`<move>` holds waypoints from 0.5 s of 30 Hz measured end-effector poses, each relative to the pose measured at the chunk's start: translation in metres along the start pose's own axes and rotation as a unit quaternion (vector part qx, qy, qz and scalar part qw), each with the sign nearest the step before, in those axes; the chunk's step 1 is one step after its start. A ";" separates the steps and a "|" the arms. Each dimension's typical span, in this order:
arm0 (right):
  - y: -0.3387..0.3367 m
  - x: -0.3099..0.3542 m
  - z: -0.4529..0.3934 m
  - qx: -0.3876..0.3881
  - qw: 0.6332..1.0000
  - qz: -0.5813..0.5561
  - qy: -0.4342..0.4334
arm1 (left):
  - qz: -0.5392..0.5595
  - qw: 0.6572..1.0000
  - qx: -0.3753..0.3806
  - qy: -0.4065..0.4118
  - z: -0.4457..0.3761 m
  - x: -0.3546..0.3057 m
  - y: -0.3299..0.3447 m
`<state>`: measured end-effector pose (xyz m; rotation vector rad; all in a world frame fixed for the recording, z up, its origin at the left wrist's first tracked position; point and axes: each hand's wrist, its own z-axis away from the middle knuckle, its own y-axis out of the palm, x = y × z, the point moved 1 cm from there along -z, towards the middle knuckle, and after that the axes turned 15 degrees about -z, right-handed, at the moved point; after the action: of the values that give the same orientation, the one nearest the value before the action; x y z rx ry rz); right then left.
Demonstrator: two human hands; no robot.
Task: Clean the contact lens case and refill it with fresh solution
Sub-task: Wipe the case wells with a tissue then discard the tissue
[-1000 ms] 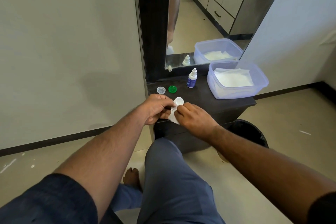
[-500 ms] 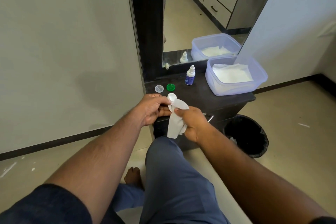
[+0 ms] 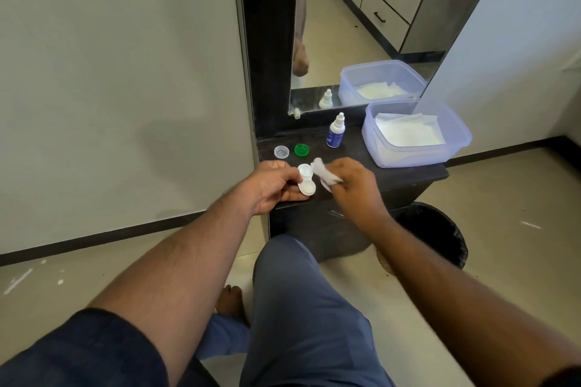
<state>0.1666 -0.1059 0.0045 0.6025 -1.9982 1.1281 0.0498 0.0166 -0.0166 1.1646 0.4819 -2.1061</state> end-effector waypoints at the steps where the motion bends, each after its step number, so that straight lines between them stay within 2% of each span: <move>1: -0.003 -0.005 -0.006 0.079 0.988 0.070 -0.109 | -0.011 1.000 0.009 0.002 0.001 -0.001 0.000; 2: -0.006 -0.008 -0.012 0.147 0.959 0.131 -0.203 | -0.021 1.000 0.016 0.004 0.002 -0.002 0.000; 4: -0.010 -0.013 -0.023 0.244 0.885 0.228 -0.326 | -0.038 0.999 0.033 0.004 0.004 -0.004 -0.001; 8: -0.013 -0.008 -0.040 0.327 0.763 0.313 -0.460 | -0.066 0.996 0.066 -0.006 0.005 -0.007 -0.002; 11: -0.013 0.000 -0.049 0.372 0.686 0.350 -0.519 | -0.092 0.992 0.081 -0.013 0.005 -0.009 -0.002; 15: -0.017 0.011 -0.056 0.417 0.630 0.386 -0.530 | -0.123 0.987 0.094 -0.032 0.006 -0.013 -0.005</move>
<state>0.1927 -0.0666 0.0398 1.0753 -2.7128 2.8297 0.0479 0.0212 -0.0022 1.1867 0.4212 -2.4386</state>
